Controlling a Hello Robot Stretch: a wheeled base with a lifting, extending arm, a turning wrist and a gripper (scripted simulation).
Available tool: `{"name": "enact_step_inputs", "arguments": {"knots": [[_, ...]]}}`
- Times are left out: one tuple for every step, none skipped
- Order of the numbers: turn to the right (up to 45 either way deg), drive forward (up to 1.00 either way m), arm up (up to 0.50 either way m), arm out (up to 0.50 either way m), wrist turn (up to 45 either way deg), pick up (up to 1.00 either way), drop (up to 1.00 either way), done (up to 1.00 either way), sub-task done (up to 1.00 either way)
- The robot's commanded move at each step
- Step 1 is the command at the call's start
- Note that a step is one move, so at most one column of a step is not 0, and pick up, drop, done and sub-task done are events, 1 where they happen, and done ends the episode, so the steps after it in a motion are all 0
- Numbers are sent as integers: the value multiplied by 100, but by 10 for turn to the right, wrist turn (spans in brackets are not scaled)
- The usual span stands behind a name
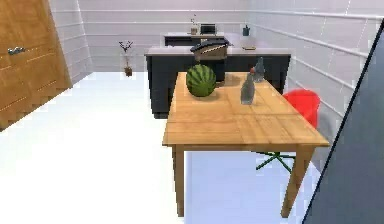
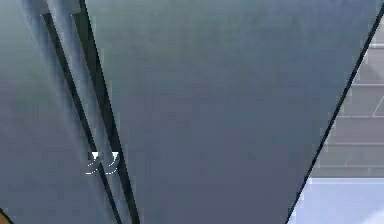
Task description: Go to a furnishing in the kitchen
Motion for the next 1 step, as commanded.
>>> {"name": "enact_step_inputs", "arguments": {"knots": [[-150,0,0,0,0,0,0,0,0]]}}
